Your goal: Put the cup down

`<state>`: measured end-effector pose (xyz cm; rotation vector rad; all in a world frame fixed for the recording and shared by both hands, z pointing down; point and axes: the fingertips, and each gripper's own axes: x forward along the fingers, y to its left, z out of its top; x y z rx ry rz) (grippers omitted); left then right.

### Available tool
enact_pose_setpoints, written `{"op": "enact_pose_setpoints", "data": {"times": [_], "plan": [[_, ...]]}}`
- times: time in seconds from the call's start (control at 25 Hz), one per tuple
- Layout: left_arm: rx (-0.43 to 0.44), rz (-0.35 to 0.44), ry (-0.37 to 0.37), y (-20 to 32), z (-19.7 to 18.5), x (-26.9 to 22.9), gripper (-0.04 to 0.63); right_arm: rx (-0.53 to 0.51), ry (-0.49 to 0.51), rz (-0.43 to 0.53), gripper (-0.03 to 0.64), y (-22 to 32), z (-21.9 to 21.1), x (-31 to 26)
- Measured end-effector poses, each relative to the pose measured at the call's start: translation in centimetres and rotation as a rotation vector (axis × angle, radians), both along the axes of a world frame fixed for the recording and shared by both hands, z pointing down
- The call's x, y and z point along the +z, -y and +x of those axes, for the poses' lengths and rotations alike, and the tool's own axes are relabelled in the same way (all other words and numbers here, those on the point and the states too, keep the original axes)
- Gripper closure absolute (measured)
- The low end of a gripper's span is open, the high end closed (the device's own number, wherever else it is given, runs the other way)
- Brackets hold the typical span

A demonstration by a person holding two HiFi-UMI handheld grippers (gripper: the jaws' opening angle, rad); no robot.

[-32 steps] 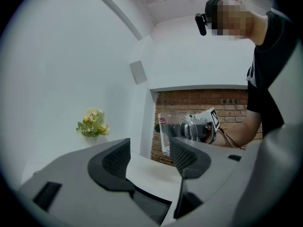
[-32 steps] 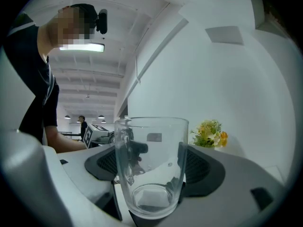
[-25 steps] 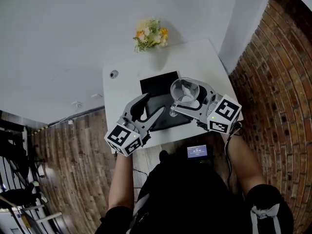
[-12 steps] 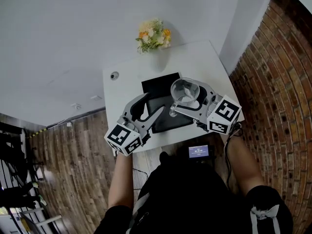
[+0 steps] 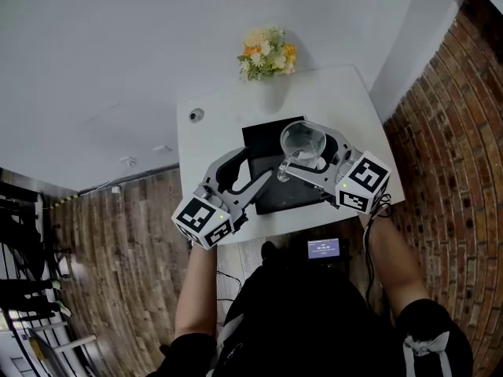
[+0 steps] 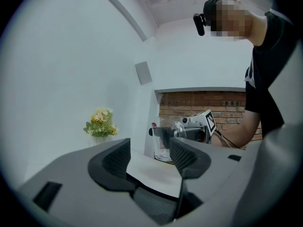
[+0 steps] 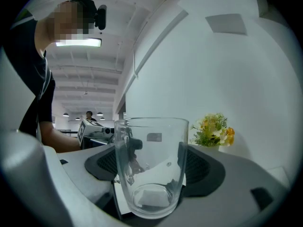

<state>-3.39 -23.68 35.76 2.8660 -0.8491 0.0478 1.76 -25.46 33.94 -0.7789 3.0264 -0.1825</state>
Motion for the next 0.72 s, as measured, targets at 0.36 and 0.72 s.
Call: {"op": "enact_pose_setpoints", "data": {"times": [0.36,0.72], "plan": [[-0.029,-0.024,0.005,2.5,-2.1,1.5,0.344,-0.02,0.0,-0.049,0.242,3.8,-2.6,3.2],[-0.097,-0.075,-0.005,4.4,-5.2,3.9,0.344,0.02,-0.046,-0.085,0.242,8.5,-4.4,9.0]]}}
